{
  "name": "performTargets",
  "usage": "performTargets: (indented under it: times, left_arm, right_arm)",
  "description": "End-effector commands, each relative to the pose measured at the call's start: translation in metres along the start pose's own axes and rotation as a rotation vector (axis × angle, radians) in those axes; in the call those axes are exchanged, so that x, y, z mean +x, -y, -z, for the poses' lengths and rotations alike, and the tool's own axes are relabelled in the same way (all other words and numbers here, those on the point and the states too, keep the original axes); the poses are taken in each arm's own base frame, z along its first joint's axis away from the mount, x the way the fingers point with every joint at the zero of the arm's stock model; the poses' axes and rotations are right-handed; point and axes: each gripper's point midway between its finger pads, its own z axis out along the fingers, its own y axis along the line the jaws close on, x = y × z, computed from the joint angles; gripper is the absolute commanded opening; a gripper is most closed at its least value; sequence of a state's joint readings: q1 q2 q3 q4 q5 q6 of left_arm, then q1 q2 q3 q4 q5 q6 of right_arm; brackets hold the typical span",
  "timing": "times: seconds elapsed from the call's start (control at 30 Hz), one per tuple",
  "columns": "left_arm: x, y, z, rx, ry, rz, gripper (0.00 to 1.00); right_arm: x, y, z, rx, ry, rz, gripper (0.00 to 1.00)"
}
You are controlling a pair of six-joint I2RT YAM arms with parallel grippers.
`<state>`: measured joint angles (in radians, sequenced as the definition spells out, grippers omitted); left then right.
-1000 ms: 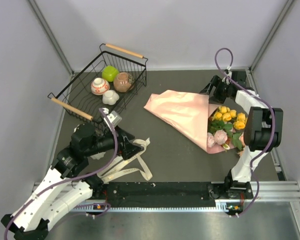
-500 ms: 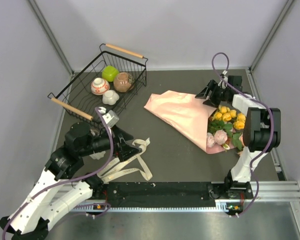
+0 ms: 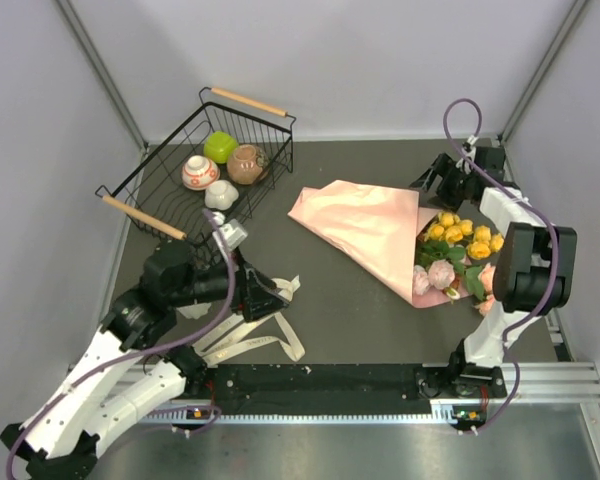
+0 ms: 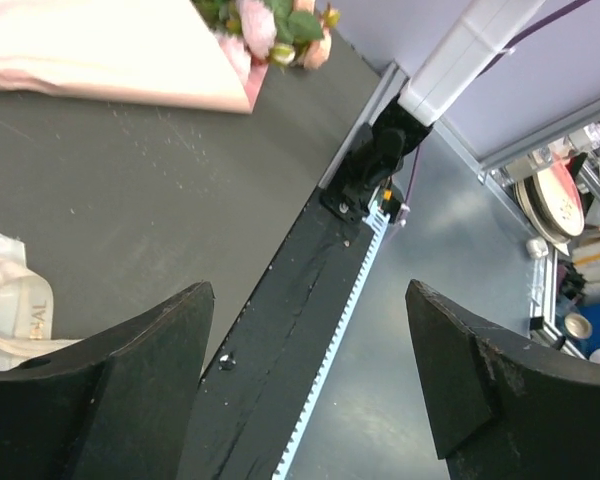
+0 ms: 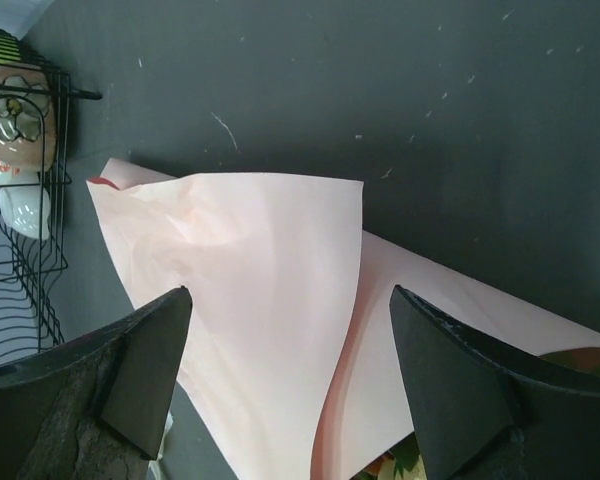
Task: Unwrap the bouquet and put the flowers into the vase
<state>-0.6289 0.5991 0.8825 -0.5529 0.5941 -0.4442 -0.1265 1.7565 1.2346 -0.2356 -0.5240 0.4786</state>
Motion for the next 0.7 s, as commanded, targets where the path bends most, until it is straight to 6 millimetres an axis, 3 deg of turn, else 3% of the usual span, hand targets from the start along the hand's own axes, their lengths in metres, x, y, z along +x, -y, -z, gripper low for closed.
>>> performTargets:
  times: [0.0,0.1,0.13,0.23,0.4,0.47,0.5,0.53,0.6,0.67]
  left_arm:
    - [0.014,-0.024,-0.035,0.002,-0.07,0.096,0.82]
    - [0.016,-0.055,-0.058,-0.081,-0.086,0.098,0.79]
    - [0.023,-0.074,-0.072,-0.133,-0.12,0.12,0.76]
    - [0.038,-0.111,-0.103,-0.261,-0.21,0.128,0.57]
    - [0.055,-0.175,-0.137,-0.55,-0.311,0.075,0.42]
    - [0.059,-0.185,-0.151,-0.56,-0.318,0.061,0.42]
    - [0.071,-0.195,-0.16,-0.575,-0.355,0.072,0.41]
    - [0.075,-0.198,-0.163,-0.582,-0.371,0.079,0.35]
    - [0.078,-0.198,-0.166,-0.599,-0.367,0.081,0.32]
    - [0.068,-0.18,-0.172,-0.536,-0.302,0.056,0.31]
  right_arm:
    - [-0.009,-0.009,-0.008,-0.041,0.0,0.032,0.82]
    - [-0.003,-0.011,-0.015,-0.082,-0.027,0.014,0.82]
    - [-0.002,-0.018,-0.016,-0.127,-0.036,0.01,0.82]
    - [0.002,-0.025,-0.016,-0.183,-0.035,-0.014,0.79]
    - [0.013,-0.042,-0.01,-0.283,-0.022,-0.033,0.63]
    - [0.018,-0.06,-0.007,-0.358,-0.027,-0.035,0.54]
    - [0.024,-0.064,-0.006,-0.369,-0.038,-0.043,0.52]
    - [0.028,-0.07,-0.002,-0.389,-0.051,-0.06,0.46]
    - [0.043,-0.083,0.003,-0.43,-0.066,-0.051,0.43]
    - [0.051,-0.104,0.022,-0.471,-0.063,-0.016,0.43]
